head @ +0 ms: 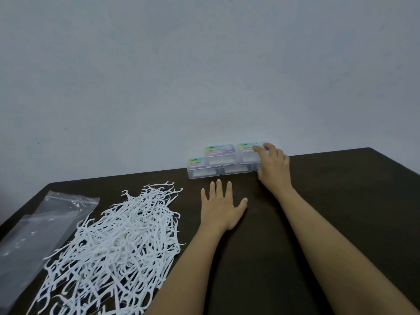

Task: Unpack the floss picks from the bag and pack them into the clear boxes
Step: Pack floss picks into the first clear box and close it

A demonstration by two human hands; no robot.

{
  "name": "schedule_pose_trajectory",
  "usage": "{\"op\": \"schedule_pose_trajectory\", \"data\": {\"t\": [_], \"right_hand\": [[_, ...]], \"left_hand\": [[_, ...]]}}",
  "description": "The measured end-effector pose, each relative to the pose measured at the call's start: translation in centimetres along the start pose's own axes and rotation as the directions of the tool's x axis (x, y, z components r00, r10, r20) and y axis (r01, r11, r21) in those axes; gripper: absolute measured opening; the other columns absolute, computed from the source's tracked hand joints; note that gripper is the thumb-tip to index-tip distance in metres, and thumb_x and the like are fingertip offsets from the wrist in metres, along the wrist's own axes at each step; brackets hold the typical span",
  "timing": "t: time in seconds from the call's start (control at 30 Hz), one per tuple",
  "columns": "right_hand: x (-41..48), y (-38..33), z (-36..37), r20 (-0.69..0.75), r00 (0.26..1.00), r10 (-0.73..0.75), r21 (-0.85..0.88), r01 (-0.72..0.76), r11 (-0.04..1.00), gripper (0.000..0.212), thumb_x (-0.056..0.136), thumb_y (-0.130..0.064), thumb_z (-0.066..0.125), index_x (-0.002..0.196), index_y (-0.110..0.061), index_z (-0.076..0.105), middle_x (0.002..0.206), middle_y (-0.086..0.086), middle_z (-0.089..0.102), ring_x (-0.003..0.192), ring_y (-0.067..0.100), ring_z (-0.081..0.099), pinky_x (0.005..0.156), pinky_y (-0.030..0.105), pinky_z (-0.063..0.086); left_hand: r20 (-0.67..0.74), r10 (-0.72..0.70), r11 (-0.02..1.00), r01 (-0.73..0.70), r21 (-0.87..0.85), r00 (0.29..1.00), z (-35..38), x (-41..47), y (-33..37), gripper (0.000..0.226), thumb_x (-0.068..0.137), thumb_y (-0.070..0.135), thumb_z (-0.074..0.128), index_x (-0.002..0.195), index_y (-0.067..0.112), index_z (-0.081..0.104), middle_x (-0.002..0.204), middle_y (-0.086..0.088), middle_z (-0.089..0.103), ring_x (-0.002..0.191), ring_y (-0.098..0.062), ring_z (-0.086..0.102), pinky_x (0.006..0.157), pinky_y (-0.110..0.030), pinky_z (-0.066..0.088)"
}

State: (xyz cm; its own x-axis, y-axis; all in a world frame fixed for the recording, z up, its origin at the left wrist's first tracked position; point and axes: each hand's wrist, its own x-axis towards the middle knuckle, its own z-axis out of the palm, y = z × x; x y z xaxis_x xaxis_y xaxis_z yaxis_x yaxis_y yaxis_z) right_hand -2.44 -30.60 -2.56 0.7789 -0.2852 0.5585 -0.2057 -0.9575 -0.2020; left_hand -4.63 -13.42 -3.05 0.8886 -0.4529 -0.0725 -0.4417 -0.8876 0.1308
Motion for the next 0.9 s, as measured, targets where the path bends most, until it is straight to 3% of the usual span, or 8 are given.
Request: {"op": "schedule_pose_trajectory", "data": {"t": [0.13, 0.2, 0.3, 0.5, 0.7, 0.9], "right_hand": [[-0.2, 0.1, 0.0, -0.138, 0.989, -0.056, -0.134, 0.037, 0.99, 0.054, 0.057, 0.004, 0.078, 0.107, -0.012, 0.063, 0.105, 0.018, 0.06, 0.083, 0.034, 0.06, 0.072, 0.04, 0.049], [-0.7, 0.0, -0.5, -0.168, 0.985, -0.05, -0.15, 0.024, 0.988, 0.054, 0.051, 0.003, 0.081, 0.101, -0.011, 0.065, 0.099, 0.017, 0.063, 0.077, 0.033, 0.061, 0.067, 0.038, 0.05], [-1.5, -0.2, -1.4, -0.23, 0.973, -0.034, -0.125, 0.005, 0.992, 0.053, 0.051, 0.003, 0.081, 0.101, -0.009, 0.065, 0.098, 0.017, 0.063, 0.077, 0.033, 0.062, 0.067, 0.037, 0.05], [-4.9, -0.6, -3.2, -0.274, 0.957, -0.097, 0.012, 0.105, 0.994, 0.054, 0.052, 0.006, 0.078, 0.103, -0.009, 0.064, 0.097, 0.016, 0.062, 0.079, 0.031, 0.063, 0.066, 0.037, 0.052], [-9.4, -2.1, -5.4, -0.204, 0.932, -0.3, 0.005, 0.307, 0.952, 0.058, 0.046, 0.004, 0.081, 0.1, -0.013, 0.069, 0.093, 0.012, 0.067, 0.071, 0.027, 0.065, 0.059, 0.034, 0.052], [-12.7, -3.5, -6.8, -0.101, 0.92, -0.379, 0.042, 0.384, 0.922, 0.058, 0.052, -0.001, 0.084, 0.105, -0.014, 0.067, 0.1, 0.014, 0.067, 0.073, 0.024, 0.066, 0.056, 0.033, 0.056]], "left_hand": [[-0.012, 0.007, 1.0, -0.007, -0.018, 1.0, 0.0, -0.2, -0.2, 0.068, 0.094, 0.057, 0.017, 0.149, 0.021, 0.001, 0.157, -0.009, -0.006, 0.144, -0.024, -0.009, 0.115, -0.045, -0.008], [-0.012, 0.012, 1.0, -0.012, -0.023, 1.0, 0.0, -0.3, -0.2, 0.068, 0.095, 0.057, 0.017, 0.149, 0.02, 0.002, 0.157, -0.009, -0.006, 0.144, -0.024, -0.009, 0.115, -0.045, -0.007], [-0.008, 0.015, 1.0, -0.015, -0.015, 1.0, -0.1, -0.5, -0.2, 0.067, 0.095, 0.057, 0.015, 0.149, 0.02, 0.001, 0.157, -0.009, -0.006, 0.144, -0.024, -0.009, 0.115, -0.045, -0.007], [-0.007, 0.019, 1.0, -0.019, -0.021, 1.0, -0.3, -1.2, -0.3, 0.067, 0.095, 0.056, 0.014, 0.149, 0.02, 0.001, 0.157, -0.007, -0.005, 0.145, -0.021, -0.008, 0.115, -0.043, -0.005], [-0.059, 0.02, 0.995, -0.026, -0.101, 0.998, -0.1, -4.4, -0.8, 0.077, 0.093, 0.06, 0.019, 0.149, 0.011, -0.003, 0.158, -0.002, 0.0, 0.145, -0.014, -0.002, 0.117, -0.039, -0.002], [-0.108, 0.045, 0.98, -0.065, -0.19, 0.993, 0.5, -7.8, -1.7, 0.09, 0.088, 0.066, 0.029, 0.149, 0.009, -0.003, 0.158, -0.003, 0.001, 0.145, -0.013, 0.004, 0.117, -0.037, -0.001]]}}
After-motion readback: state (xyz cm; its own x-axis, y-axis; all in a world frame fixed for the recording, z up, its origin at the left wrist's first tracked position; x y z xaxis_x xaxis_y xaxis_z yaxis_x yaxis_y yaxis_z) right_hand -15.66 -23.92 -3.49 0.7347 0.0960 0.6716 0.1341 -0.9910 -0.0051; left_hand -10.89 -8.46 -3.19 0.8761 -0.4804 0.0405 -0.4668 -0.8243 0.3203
